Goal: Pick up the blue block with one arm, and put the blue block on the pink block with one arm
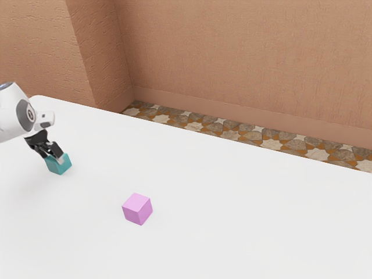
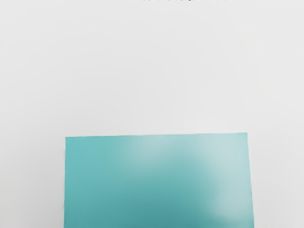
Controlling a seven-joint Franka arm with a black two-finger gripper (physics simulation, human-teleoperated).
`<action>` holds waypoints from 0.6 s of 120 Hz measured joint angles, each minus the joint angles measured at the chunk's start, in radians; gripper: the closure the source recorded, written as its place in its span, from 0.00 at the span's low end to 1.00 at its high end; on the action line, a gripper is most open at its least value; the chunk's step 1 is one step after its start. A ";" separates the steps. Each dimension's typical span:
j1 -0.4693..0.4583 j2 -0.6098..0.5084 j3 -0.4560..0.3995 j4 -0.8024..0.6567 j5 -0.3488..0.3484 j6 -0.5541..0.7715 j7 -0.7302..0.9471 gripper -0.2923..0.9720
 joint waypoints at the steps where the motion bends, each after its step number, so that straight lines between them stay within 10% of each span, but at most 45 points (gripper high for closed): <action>1: 0.000 0.002 0.000 0.002 -0.001 0.000 0.003 0.23; 72: 0.008 0.065 -0.015 0.052 -0.044 -0.001 0.133 0.23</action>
